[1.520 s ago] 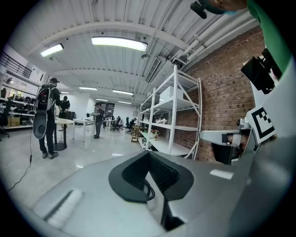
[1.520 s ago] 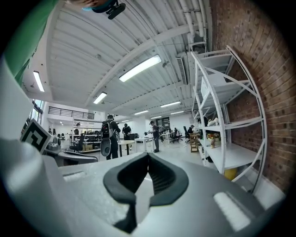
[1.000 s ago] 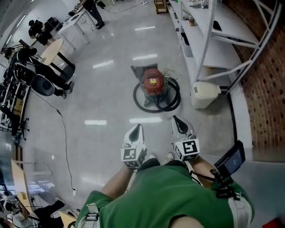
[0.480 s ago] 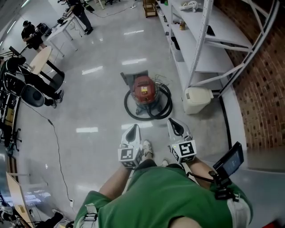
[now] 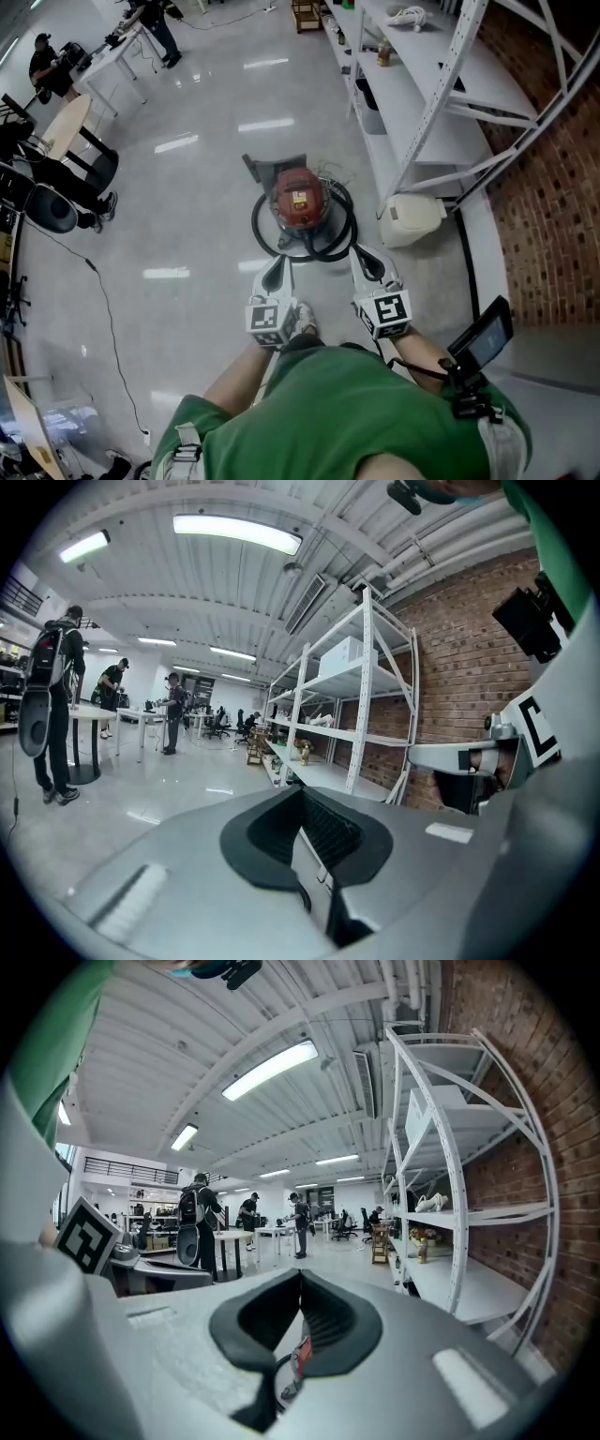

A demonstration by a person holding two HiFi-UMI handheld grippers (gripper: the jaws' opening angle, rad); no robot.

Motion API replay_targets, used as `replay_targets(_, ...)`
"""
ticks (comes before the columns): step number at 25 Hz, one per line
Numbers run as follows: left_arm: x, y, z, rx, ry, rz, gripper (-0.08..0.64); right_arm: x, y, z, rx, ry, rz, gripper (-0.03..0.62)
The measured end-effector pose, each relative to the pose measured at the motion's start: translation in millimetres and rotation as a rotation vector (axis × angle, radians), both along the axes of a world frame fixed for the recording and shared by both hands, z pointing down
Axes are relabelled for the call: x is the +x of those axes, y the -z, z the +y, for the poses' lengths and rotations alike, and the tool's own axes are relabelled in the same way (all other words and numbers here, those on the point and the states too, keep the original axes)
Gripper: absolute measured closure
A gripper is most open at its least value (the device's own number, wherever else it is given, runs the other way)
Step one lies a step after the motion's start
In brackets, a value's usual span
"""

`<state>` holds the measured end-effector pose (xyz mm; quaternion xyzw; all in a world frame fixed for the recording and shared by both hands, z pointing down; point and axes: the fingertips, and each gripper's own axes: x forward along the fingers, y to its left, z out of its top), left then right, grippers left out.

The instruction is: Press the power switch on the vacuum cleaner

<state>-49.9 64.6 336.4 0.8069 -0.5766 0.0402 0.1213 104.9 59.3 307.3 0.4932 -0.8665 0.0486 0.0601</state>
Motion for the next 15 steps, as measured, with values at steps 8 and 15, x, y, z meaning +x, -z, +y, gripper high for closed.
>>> replay_targets(8,-50.5,-13.1,-61.8,-0.008,0.011,-0.003,0.552,-40.7,-2.0,-60.4,-0.013,-0.027,0.028,0.589)
replay_targets(15,-84.7,-24.2,-97.2,-0.019,-0.007,0.016,0.552,-76.4,-10.1,-98.1,-0.027,-0.055,0.048,0.589)
